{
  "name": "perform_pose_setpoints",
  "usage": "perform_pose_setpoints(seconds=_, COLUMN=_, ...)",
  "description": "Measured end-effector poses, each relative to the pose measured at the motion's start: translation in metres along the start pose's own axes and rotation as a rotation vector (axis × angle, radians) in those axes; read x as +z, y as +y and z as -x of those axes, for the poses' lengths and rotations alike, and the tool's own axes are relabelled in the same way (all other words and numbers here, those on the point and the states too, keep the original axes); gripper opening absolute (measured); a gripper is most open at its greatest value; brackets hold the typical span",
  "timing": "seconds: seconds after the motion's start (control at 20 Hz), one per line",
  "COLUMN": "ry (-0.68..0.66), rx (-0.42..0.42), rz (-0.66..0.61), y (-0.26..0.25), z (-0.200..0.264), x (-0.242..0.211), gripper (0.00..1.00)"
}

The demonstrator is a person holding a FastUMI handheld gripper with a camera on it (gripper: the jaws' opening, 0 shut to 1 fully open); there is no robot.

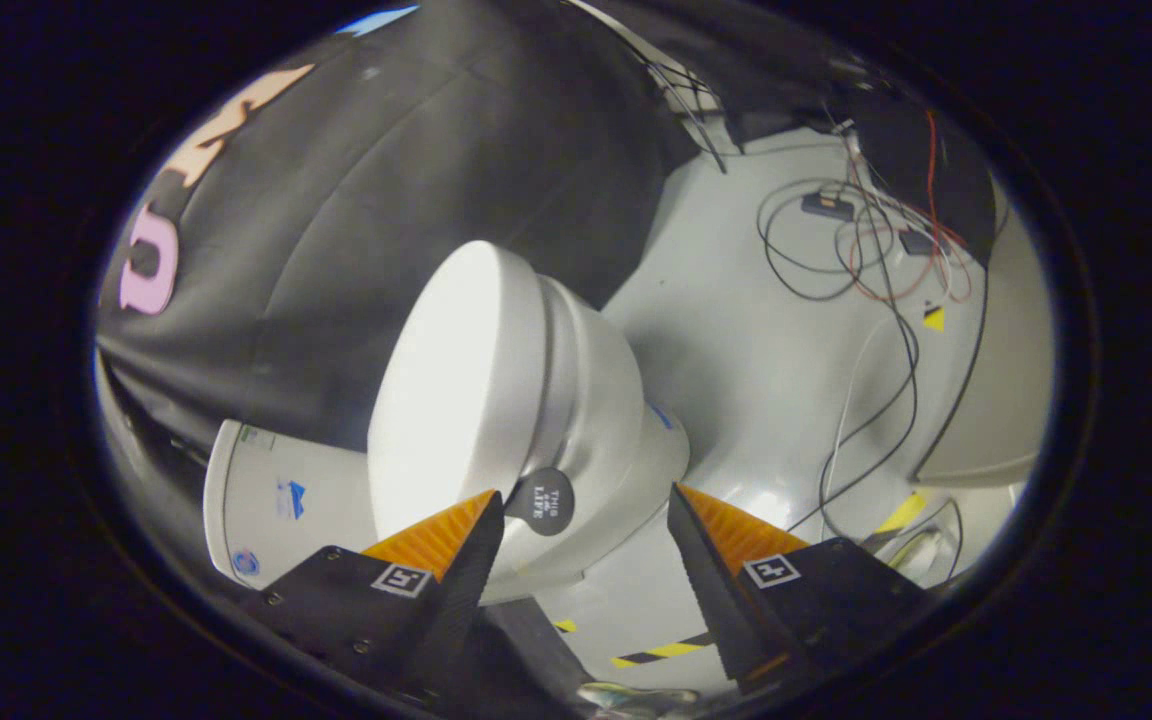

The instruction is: Open the toilet lid.

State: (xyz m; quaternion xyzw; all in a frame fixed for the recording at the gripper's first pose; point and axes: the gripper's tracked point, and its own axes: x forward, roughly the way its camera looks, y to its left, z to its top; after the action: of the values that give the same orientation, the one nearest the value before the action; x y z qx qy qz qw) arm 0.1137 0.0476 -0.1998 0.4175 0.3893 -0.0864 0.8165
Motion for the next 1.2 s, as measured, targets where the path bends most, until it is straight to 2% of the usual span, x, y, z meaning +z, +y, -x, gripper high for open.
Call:
perform_pose_setpoints(seconds=0.25, ry=0.053, rx=-0.027, rz=-0.033, y=-0.011, z=-0.015, x=-0.012, gripper=0.97)
perform_pose_setpoints(seconds=0.6, ry=0.097, rx=0.047, rz=-0.049, y=0.017, z=-0.029, x=-0.022, gripper=0.43)
perform_pose_setpoints(seconds=0.75, ry=0.118, rx=0.123, rz=-0.068, y=0.036, z=-0.030, x=-0.026, gripper=0.43)
perform_pose_setpoints(seconds=0.9, ry=0.107, rx=0.106, rz=-0.014, y=0.034, z=-0.032, x=-0.024, gripper=0.43)
perform_pose_setpoints(seconds=1.05, ry=0.100, rx=0.090, rz=-0.014, y=0.030, z=-0.030, x=-0.018, gripper=0.43)
perform_pose_setpoints(seconds=1.15, ry=0.109, rx=0.091, rz=-0.101, y=0.024, z=-0.033, x=-0.019, gripper=0.19)
perform_pose_setpoints(seconds=1.2, ry=0.108, rx=0.101, rz=-0.119, y=0.027, z=-0.036, x=-0.022, gripper=0.19)
